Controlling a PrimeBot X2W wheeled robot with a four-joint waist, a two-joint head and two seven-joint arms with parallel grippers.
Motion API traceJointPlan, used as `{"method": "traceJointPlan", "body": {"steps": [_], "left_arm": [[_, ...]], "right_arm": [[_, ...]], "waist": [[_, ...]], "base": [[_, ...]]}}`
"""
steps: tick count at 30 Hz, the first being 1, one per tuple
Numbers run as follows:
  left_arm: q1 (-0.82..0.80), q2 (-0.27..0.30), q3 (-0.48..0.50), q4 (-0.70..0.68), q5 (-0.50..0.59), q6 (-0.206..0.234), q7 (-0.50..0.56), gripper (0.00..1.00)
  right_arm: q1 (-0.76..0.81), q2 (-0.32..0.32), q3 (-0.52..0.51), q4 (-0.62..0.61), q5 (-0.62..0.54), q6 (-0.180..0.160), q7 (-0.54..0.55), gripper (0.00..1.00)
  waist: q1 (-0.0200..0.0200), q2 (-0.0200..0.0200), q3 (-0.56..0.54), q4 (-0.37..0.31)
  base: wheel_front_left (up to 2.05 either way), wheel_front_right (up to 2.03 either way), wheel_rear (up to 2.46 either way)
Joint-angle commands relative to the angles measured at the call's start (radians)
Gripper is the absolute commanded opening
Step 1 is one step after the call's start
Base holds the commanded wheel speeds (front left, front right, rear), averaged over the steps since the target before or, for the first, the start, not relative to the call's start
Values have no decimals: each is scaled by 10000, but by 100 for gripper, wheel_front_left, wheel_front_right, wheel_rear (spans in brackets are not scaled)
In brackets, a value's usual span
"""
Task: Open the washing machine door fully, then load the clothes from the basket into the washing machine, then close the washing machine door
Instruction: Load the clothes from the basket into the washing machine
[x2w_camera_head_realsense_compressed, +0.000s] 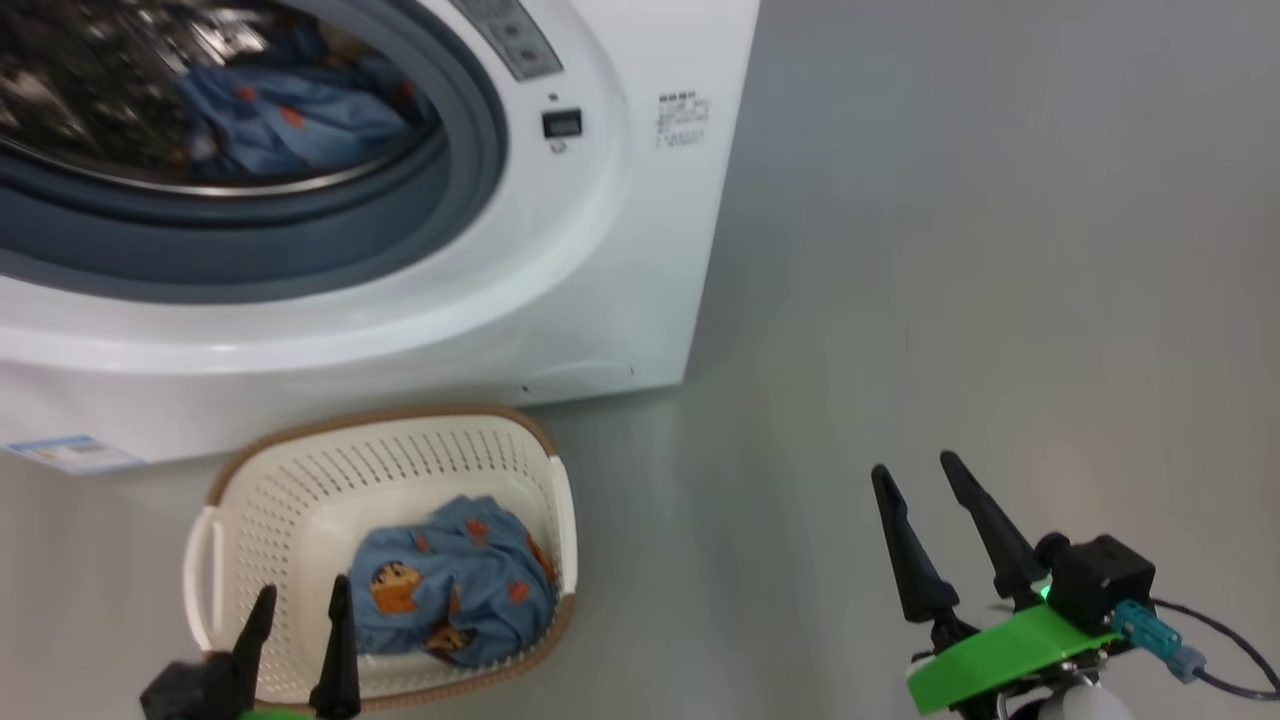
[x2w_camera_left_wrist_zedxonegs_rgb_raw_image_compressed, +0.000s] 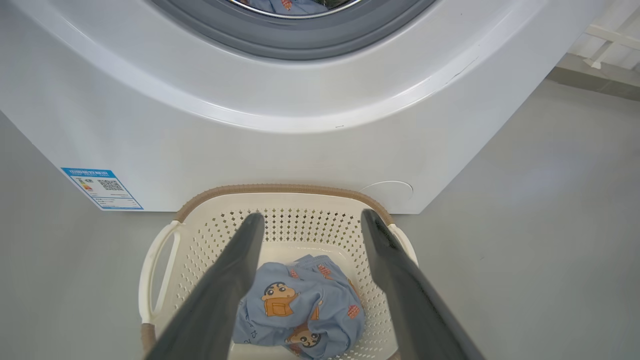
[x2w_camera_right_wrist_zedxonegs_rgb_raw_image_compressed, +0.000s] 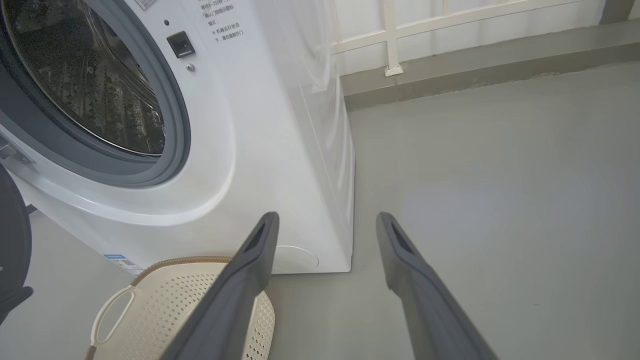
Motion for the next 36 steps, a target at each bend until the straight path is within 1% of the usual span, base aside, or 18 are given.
{"method": "traceJointPlan", "body": {"steps": [1,6,10,18,23,24,30,36], "left_arm": [[-320,133,300,30,-100,-64,-53,100],[-1326,508,103,1352,-301,-178,-53,100],[-2178,803,-144,2299,-700,-195,-53,100],[-3790,1638,-1366,4043,-1753,-199,107,100],[-4552,2002,-2057,4718,-2417,-200,519,100],[-4552,2002,-2057,4718,-2417,-200,519,100],[-5386,2487,-2835,5266,-3197,-200,1504,100],[-6014,2878,-3365,5625,-3767,-201,1988,100]], "right_arm": [[-222,3,270,-273,-41,62,-118,100],[-544,3,371,-413,41,62,-118,100],[-770,3,360,-526,90,62,-118,100],[-1062,3,431,-717,263,62,-118,100],[-1246,3,479,-869,366,62,-118,100],[-1246,3,479,-869,366,62,-118,100],[-1383,3,534,-1012,545,62,-118,100],[-1448,3,602,-1108,754,62,-118,100]], "waist": [[0,0,874,-368],[0,0,1733,-669],[0,0,2393,-855],[0,0,3554,-1068],[0,0,4170,-1200],[0,0,4170,-1200],[0,0,4891,-1475],[0,0,5375,-1740]], "base": [[0,0,0],[0,0,0],[0,0,0],[0,0,0],[0,0,0],[0,0,0],[0,0,0],[0,0,0]]}}
